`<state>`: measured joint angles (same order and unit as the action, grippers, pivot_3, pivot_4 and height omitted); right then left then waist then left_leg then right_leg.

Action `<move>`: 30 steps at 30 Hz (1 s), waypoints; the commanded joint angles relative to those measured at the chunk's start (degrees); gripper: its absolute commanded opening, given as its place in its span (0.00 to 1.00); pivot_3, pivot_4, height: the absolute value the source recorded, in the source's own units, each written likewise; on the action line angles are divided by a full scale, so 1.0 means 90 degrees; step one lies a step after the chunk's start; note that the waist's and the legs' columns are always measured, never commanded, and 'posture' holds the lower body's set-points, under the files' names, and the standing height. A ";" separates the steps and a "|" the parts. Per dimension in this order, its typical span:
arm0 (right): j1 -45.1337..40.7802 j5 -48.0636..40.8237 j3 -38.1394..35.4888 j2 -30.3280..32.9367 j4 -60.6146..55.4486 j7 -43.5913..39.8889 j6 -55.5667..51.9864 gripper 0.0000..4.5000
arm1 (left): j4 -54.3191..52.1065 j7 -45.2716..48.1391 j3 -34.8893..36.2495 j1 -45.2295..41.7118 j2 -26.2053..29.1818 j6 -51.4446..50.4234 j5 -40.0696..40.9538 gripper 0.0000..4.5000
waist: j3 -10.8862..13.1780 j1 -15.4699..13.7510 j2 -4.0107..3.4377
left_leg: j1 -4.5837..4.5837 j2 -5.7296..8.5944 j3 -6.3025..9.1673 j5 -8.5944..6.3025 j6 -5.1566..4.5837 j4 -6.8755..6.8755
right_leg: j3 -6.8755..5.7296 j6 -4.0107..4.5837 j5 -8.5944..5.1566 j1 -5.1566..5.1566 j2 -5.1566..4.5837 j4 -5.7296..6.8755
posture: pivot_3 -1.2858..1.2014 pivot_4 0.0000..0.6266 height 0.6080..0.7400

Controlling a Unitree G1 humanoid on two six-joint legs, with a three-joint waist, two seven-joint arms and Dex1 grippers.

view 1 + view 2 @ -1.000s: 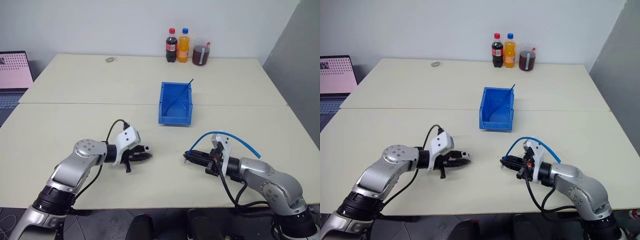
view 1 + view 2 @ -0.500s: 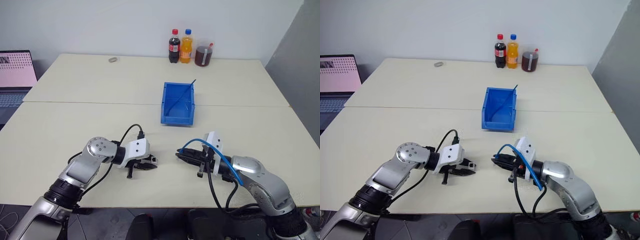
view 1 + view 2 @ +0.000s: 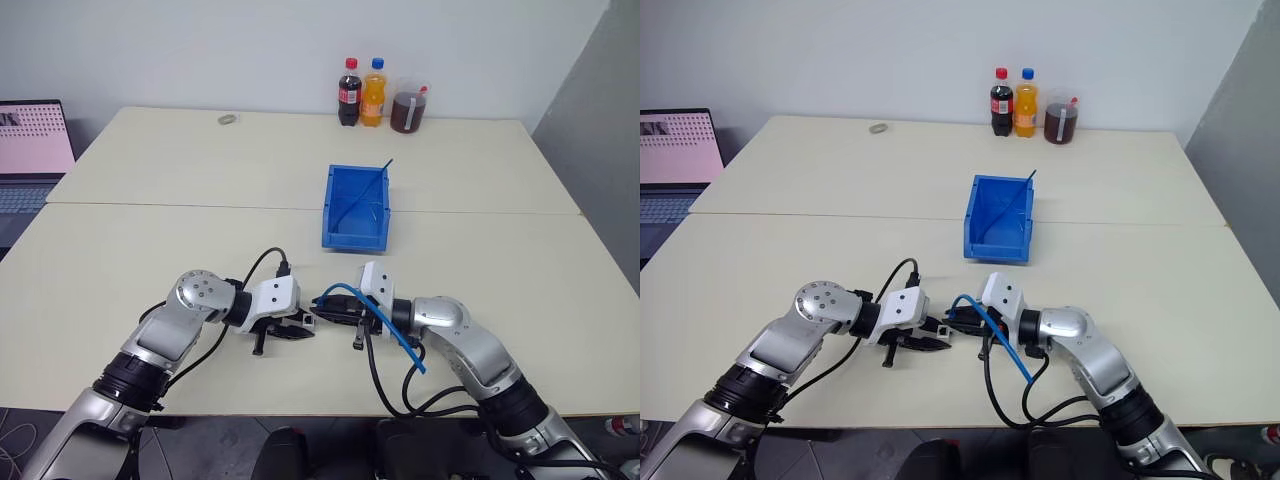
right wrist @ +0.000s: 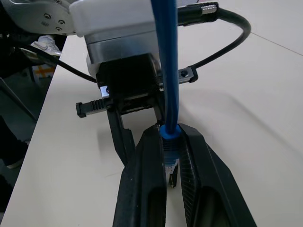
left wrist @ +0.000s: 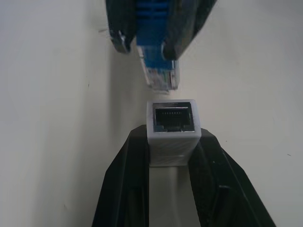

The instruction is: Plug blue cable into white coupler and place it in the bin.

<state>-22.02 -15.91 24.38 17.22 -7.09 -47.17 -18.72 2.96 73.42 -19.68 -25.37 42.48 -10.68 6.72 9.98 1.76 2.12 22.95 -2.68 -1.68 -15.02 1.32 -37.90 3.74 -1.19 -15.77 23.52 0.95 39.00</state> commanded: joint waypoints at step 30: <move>-0.0176 0.1098 0.0513 -0.0218 0.0860 -0.0580 0.1044 0.03 | 0.0187 0.0249 -0.0110 0.0132 -0.0002 0.0017 -0.0173 0.18 | -0.0008 0.0016 -0.0004 | -0.0012 -0.0001 -0.0001 0.0000 0.0000 -0.0002 | 0.0001 0.0006 0.0003 -0.0006 0.0003 0.0008 | 0.52 0.24 1.00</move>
<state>-23.77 -8.27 26.70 14.19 -1.31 -50.85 -10.29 4.71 74.79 -19.16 -25.50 42.30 -9.70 6.59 9.91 1.91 2.09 22.83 -2.69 -1.70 -15.02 1.32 -37.92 3.76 -1.14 -15.75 23.45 0.98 39.07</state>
